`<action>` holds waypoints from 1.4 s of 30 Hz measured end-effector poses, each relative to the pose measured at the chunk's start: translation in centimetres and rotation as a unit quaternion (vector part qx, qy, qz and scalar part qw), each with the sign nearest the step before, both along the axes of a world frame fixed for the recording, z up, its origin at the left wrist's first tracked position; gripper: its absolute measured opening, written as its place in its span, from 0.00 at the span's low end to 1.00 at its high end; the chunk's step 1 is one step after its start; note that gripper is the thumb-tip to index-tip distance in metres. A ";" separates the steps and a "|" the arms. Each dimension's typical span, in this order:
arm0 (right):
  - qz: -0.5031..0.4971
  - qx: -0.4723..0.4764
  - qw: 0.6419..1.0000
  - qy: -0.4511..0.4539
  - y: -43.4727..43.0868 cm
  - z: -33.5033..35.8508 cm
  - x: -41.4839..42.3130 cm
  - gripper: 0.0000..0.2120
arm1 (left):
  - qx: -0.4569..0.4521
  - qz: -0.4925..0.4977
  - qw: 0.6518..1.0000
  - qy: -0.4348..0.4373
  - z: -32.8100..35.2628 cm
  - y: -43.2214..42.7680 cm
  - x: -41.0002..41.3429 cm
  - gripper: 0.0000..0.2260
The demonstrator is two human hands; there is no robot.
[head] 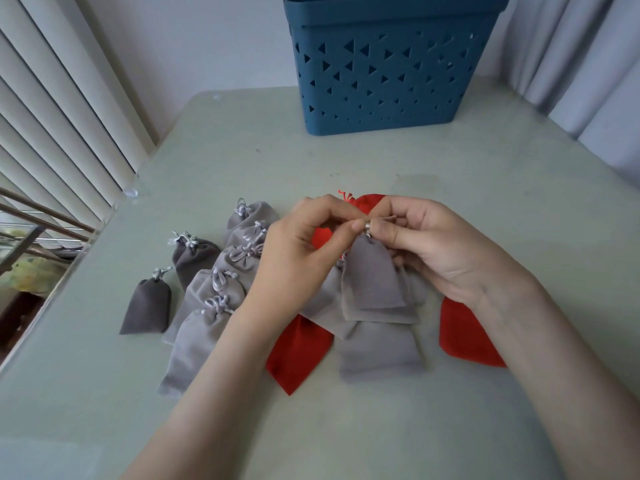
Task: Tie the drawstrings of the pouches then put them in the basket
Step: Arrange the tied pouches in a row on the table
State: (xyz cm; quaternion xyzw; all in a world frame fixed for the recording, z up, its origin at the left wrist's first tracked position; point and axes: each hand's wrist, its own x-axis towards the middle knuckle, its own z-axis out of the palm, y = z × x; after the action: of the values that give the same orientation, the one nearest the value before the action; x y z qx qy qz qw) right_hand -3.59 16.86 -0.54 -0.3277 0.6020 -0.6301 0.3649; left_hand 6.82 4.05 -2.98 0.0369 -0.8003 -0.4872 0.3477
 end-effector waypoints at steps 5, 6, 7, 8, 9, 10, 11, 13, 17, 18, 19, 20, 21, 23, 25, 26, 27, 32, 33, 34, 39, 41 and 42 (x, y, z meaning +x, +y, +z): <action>-0.027 0.035 0.995 0.087 0.1 0.3 0.2 0.07 | 0.033 -0.009 0.999 -0.042 0.1 0.1 0.0 0.02; -0.036 0.045 0.991 0.121 0.2 0.2 0.2 0.07 | 0.075 -0.021 0.995 -0.054 0.2 0.2 0.0 0.02; -0.048 0.060 0.982 0.170 0.2 0.1 0.1 0.08 | 0.110 -0.026 0.991 -0.066 0.3 0.3 -0.1 0.03; -0.062 0.079 0.969 0.228 0.1 0.0 0.0 0.08 | 0.136 -0.023 0.988 -0.077 0.4 0.4 -0.1 0.03; -0.076 0.096 0.951 0.284 0.1 -0.1 0.0 0.07 | 0.153 -0.017 0.984 -0.087 0.4 0.5 -0.1 0.03; -0.091 0.107 0.933 0.332 0.0 -0.3 0.1 0.07 | 0.163 -0.011 0.982 -0.097 0.5 0.5 -0.2 0.03; -0.104 0.109 0.917 0.370 -0.1 -0.3 0.2 0.06 | 0.168 -0.006 0.980 -0.106 0.5 0.5 -0.2 0.02; -0.124 0.101 0.892 0.423 -0.2 -0.4 0.4 0.04 | 0.161 0.007 0.979 -0.121 0.5 0.4 -0.2 0.02; -0.139 0.078 0.887 0.434 -0.5 -0.6 0.4 0.03 | 0.114 0.023 0.985 -0.128 0.5 0.5 -0.3 0.02; -0.142 0.070 0.893 0.421 -0.6 -0.6 0.3 0.03 | 0.109 0.024 0.986 -0.122 0.6 0.6 -0.2 0.03; -0.144 0.064 0.900 0.406 -0.6 -0.5 0.3 0.03 | 0.105 0.026 0.987 -0.117 0.6 0.7 -0.3 0.04; -0.145 0.065 0.906 0.392 -0.6 -0.5 0.3 0.03 | 0.098 0.032 0.988 -0.115 0.6 0.9 -0.3 0.04; -0.143 0.069 0.911 0.381 -0.6 -0.5 0.4 0.04 | 0.087 0.041 0.989 -0.115 0.6 1.0 -0.3 0.05; -0.136 0.079 0.918 0.365 -0.6 -0.7 0.3 0.06 | 0.057 0.057 0.990 -0.120 0.4 1.1 -0.4 0.05; -0.118 0.088 0.927 0.346 -0.7 -0.8 0.2 0.08 | 0.026 0.075 0.990 -0.119 0.2 1.1 -0.4 0.05; -0.102 0.090 0.934 0.329 -0.7 -0.7 0.2 0.09 | 0.012 0.085 0.990 -0.114 0.2 1.1 -0.3 0.05; -0.085 0.087 0.944 0.306 -0.7 -0.7 0.2 0.10 | 0.002 0.093 0.990 -0.107 0.2 1.1 -0.3 0.06; -0.055 0.004 0.991 0.125 -0.4 -0.4 0.1 0.12 | 0.020 0.072 0.996 -0.052 0.7 1.6 -0.1 0.08; -0.048 -0.015 0.996 0.075 -0.4 -0.3 0.2 0.13 | 0.030 0.062 0.997 -0.039 0.8 1.6 -0.1 0.07; -0.041 -0.030 0.998 0.029 -0.5 -0.2 0.2 0.12 | 0.035 0.055 0.997 -0.031 0.8 1.7 0.0 0.06; -0.014 -0.042 0.999 -0.028 -0.7 -0.2 0.3 0.08 | -0.006 0.066 0.998 -0.020 0.3 1.8 0.0 0.07; -0.016 -0.034 0.999 0.005 -0.6 -0.3 0.2 0.08 | -0.068 0.087 0.994 -0.013 0.1 1.8 0.1 0.06; -0.019 -0.032 0.999 0.021 -0.6 -0.3 0.2 0.09 | -0.100 0.098 0.990 -0.004 0.0 1.8 0.1 0.04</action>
State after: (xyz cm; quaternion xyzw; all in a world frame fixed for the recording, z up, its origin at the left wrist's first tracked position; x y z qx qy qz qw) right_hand -3.37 16.26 -0.88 -0.3404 0.5953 -0.6487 0.3299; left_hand 6.93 5.88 -3.02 0.0818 -0.8386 -0.3687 0.3925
